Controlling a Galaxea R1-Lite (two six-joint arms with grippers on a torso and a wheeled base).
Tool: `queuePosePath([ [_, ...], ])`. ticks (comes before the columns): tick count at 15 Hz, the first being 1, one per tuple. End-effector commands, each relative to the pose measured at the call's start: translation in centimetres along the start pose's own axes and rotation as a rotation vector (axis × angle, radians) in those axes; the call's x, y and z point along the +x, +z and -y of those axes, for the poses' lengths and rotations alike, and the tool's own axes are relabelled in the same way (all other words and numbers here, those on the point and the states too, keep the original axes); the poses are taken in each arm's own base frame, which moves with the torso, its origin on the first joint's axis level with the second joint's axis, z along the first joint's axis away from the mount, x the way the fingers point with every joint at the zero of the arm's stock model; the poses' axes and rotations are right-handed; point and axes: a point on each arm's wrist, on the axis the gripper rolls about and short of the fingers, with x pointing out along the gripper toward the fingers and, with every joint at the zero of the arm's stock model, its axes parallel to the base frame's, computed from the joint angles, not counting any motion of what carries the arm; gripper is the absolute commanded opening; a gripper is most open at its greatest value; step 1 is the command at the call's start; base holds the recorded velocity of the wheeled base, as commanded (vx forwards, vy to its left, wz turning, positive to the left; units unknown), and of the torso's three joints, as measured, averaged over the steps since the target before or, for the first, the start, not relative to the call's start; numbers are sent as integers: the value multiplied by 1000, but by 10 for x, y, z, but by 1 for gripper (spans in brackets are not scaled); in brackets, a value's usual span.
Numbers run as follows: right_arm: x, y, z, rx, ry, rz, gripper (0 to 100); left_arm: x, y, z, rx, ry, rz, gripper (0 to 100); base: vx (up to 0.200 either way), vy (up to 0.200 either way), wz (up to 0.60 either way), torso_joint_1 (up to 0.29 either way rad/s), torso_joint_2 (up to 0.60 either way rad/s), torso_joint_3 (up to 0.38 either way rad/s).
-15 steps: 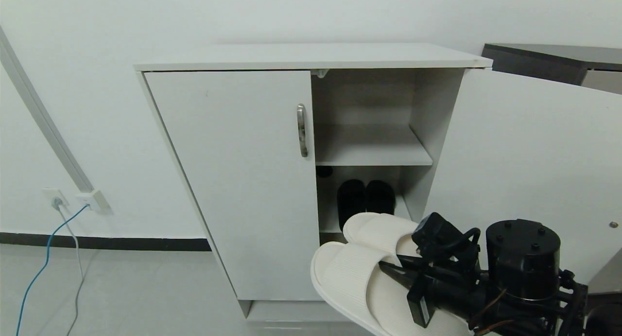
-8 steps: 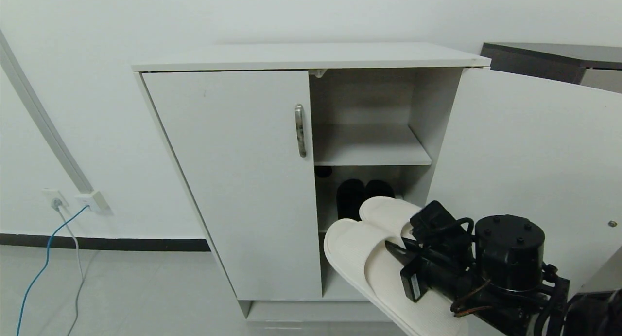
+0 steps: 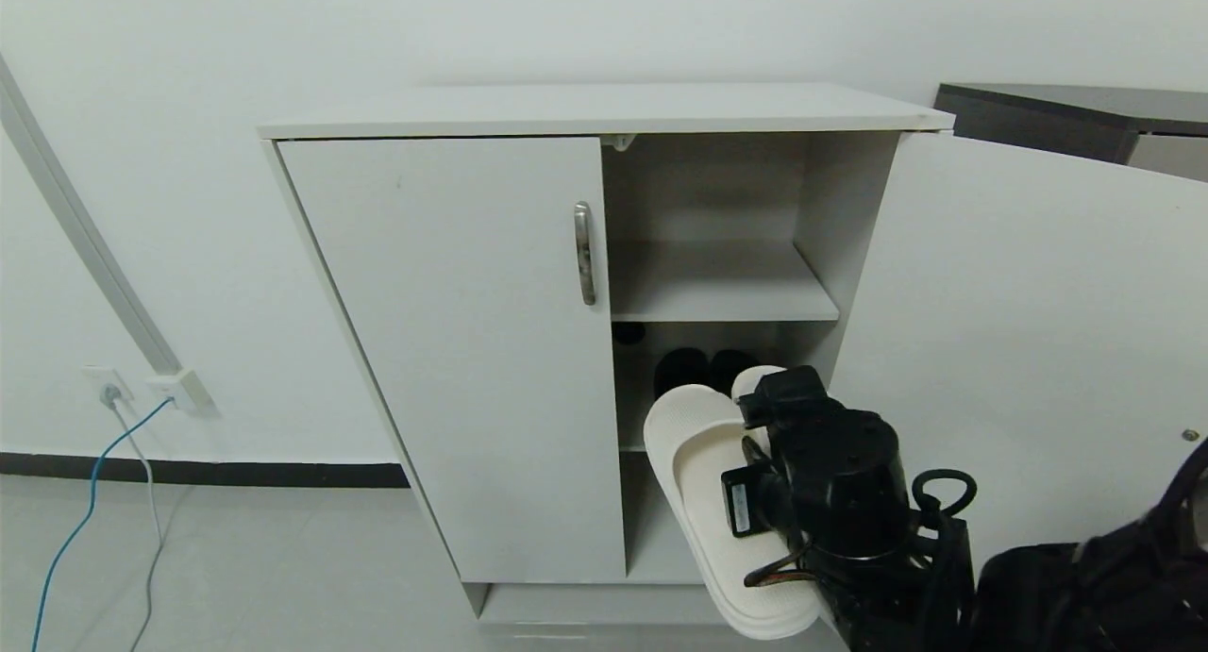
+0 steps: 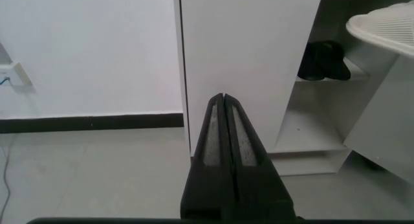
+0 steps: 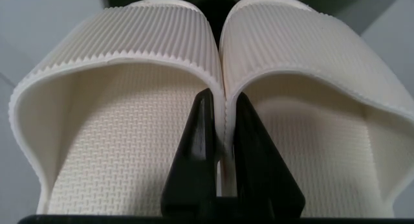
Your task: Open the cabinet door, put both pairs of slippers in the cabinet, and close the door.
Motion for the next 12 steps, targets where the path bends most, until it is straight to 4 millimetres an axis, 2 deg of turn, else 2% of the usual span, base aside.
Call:
queuePosePath([
  [1, 1, 17, -13, 70, -17, 5, 0, 0, 0, 0, 0, 0, -1, 0, 0, 0, 0, 0, 0, 0],
  [2, 2, 22, -14, 86, -40, -3, 0, 0, 0, 0, 0, 0, -1, 0, 0, 0, 0, 0, 0, 0],
  [4, -1, 44, -14, 127, -94, -49, 0, 0, 0, 0, 2, 0, -1, 0, 0, 0, 0, 0, 0, 0],
  [7, -5, 67, -12, 149, -123, -19, 0, 0, 0, 0, 2, 0, -1, 0, 0, 0, 0, 0, 0, 0],
  [12, 15, 76, -12, 132, -182, 7, 0, 0, 0, 0, 2, 0, -1, 0, 0, 0, 0, 0, 0, 0],
])
